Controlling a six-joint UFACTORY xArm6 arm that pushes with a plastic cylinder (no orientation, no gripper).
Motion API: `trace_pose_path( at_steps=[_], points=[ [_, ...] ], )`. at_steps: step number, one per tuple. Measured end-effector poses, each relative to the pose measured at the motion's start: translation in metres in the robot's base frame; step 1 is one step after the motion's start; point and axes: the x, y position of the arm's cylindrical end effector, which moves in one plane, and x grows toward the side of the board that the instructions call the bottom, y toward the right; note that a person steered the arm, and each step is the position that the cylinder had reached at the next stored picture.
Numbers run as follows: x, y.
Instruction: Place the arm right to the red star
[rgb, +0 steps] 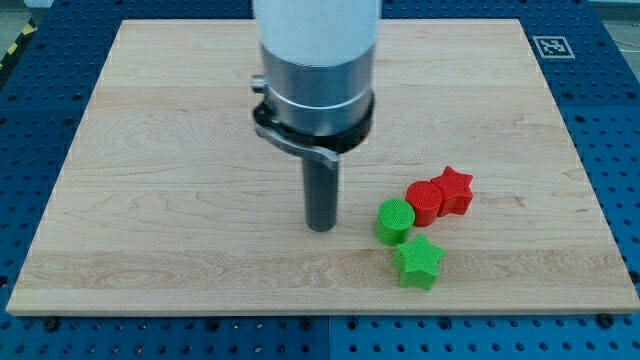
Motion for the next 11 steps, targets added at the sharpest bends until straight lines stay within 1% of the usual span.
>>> trace_pose_path(
  at_steps=[2,3,4,5,7,8,9,10,11],
  points=[
    [0.0,0.063],
    [0.0,0.072],
    [-0.003,0.044],
    [-0.02,0.02],
    [-0.058,0.028],
    [-0.082,0.05],
    [-0.095,0.099],
    [-0.094,0.174],
    [-0.061,0.227]
  ],
)
